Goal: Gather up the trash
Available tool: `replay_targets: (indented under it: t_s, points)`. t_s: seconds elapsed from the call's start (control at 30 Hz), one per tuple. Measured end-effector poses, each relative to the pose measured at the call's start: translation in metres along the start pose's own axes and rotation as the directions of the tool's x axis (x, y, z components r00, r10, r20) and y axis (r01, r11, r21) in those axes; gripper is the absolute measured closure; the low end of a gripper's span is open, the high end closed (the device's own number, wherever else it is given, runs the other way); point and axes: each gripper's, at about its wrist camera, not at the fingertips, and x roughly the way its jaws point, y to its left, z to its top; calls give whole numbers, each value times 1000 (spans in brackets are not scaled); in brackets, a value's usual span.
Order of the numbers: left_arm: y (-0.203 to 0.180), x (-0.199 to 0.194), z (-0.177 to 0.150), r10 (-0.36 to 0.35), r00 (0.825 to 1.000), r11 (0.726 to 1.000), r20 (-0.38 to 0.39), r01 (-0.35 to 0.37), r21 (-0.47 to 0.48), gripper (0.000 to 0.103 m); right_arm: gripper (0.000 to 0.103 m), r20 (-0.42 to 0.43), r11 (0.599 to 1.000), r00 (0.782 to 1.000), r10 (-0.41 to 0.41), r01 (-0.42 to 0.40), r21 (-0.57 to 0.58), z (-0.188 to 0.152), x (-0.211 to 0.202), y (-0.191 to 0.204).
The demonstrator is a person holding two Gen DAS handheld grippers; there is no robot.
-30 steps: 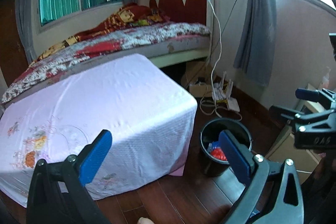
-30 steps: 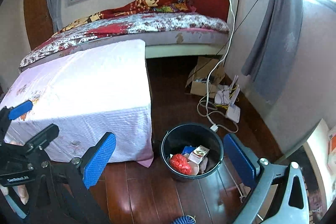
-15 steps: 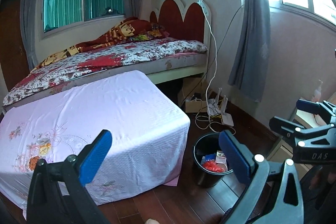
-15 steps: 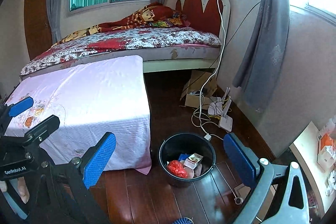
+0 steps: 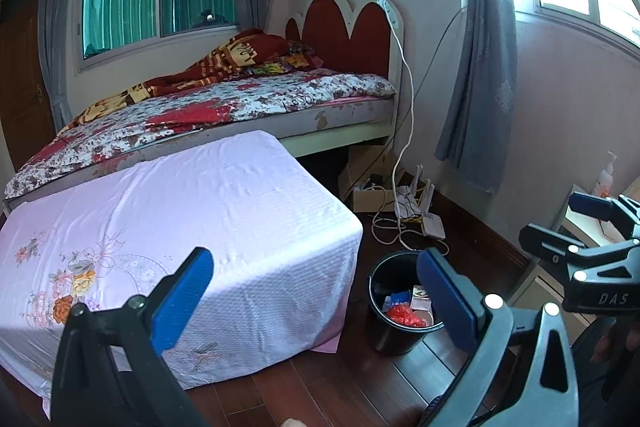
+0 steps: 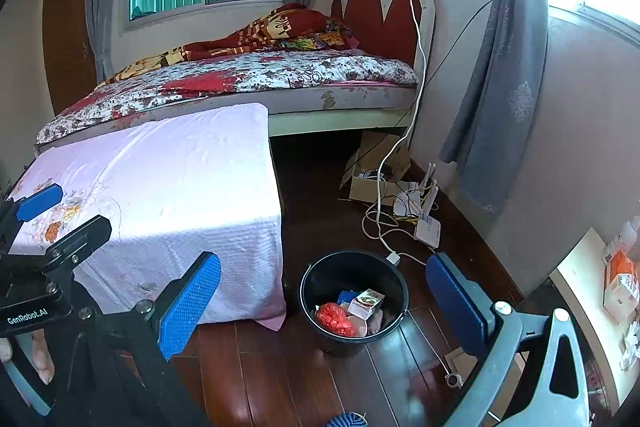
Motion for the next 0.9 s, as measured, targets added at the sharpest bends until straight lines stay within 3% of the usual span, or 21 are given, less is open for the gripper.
replay_targets:
  t_s: [0.9]
  points:
    - [-4,-2,7,7,1000,1000,2,-7,4,1,0,-5,1000,1000,-3,3,-1,0,0,1]
